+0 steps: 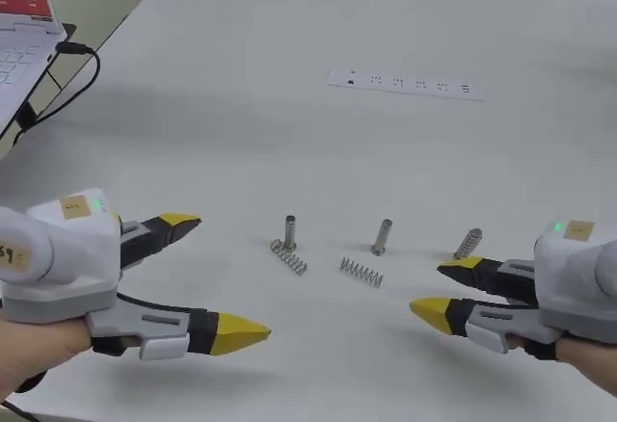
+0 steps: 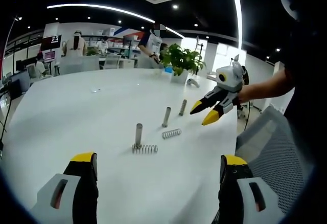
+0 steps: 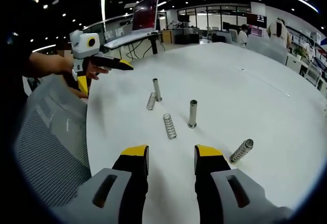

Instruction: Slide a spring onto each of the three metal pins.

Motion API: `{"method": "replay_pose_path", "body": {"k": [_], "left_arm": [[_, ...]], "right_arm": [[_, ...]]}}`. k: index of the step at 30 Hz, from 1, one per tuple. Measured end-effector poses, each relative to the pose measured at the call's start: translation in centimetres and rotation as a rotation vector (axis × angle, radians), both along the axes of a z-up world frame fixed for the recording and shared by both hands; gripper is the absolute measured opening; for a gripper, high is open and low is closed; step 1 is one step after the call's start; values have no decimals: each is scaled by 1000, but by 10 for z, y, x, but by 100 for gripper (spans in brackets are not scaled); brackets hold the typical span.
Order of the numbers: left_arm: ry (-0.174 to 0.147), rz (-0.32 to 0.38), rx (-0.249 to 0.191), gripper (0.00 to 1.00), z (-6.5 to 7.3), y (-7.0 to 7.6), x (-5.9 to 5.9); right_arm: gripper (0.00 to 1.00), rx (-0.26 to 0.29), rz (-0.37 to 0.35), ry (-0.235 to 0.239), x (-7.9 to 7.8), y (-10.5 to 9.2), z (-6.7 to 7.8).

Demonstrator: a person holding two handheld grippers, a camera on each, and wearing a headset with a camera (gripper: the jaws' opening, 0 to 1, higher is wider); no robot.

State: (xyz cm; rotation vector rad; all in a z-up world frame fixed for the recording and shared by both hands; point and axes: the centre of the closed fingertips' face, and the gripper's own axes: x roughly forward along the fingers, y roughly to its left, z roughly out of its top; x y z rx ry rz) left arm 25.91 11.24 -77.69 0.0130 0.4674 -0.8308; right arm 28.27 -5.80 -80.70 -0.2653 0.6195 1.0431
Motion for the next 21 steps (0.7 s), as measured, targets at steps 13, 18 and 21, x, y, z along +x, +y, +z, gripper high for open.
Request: {"method": "replay_pose_path", "body": {"k": [13, 18, 21], "left_arm": [[6, 2, 4, 97, -1, 1, -1], [10, 0, 3, 97, -2, 0, -1], [13, 0, 7, 97, -4, 0, -2]], "right_arm": [[28, -109, 193, -73, -6, 33, -11], [27, -134, 223, -81, -6, 42, -16], [27, -145, 220, -81, -2, 45, -20]]}}
